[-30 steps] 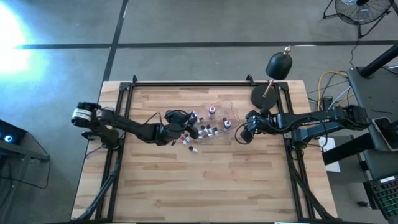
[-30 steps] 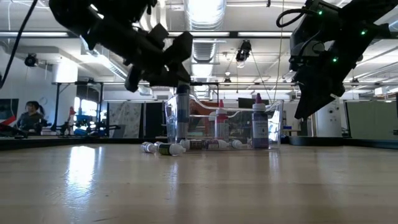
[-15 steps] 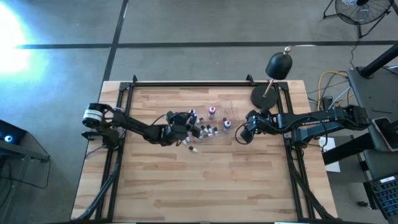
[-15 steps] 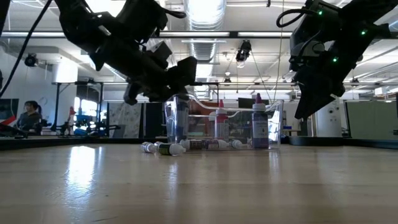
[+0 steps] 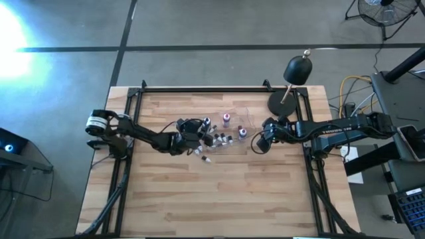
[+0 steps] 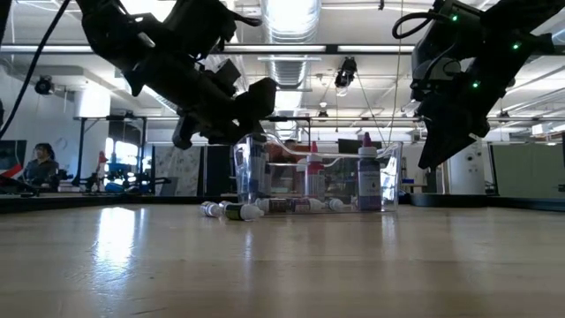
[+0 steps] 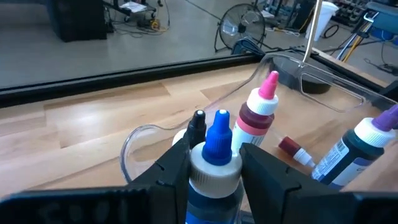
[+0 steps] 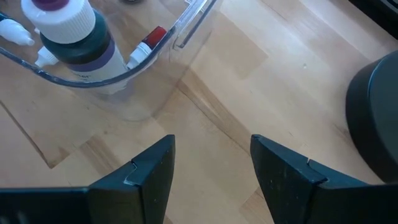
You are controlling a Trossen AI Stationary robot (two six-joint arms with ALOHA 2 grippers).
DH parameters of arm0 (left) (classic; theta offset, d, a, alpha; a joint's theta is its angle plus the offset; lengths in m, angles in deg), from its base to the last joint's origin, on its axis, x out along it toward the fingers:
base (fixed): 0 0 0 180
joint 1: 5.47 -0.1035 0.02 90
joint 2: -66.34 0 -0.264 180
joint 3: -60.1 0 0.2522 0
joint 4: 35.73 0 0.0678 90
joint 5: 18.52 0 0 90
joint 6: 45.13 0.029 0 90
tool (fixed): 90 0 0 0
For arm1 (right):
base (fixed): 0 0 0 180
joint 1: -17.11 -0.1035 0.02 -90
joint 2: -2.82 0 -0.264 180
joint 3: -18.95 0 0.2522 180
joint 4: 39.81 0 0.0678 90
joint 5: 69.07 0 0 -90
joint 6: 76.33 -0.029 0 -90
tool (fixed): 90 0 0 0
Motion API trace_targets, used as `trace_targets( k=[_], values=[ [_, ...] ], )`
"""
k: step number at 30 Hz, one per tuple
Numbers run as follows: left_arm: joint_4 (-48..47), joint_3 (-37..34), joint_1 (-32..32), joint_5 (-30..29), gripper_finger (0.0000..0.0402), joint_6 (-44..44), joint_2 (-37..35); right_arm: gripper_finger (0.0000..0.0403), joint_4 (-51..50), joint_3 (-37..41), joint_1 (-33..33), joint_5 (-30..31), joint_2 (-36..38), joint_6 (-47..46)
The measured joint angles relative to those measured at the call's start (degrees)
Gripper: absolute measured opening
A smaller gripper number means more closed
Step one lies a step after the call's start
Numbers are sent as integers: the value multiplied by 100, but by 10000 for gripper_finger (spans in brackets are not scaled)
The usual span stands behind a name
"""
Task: Pick & Place food coloring
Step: Put the large blue food coloring bottle into the transparent container, then put the left small red food coloring bottle into the transparent container
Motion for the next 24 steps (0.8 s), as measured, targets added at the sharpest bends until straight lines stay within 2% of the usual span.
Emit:
trace_targets(
  k=[8, 17, 24],
  values=[
    [-428, 17, 48, -14, 146, -399, -104, 203, -2, 0, 0, -1, 0, 0],
    [-591, -5, 67, 38, 151, -151, -314, 203, -2, 4, 0, 0, 0, 0],
    [-831, 129, 117, 39, 151, 391, -998, 203, 0, 4, 3, 0, 0, 2]
  ],
)
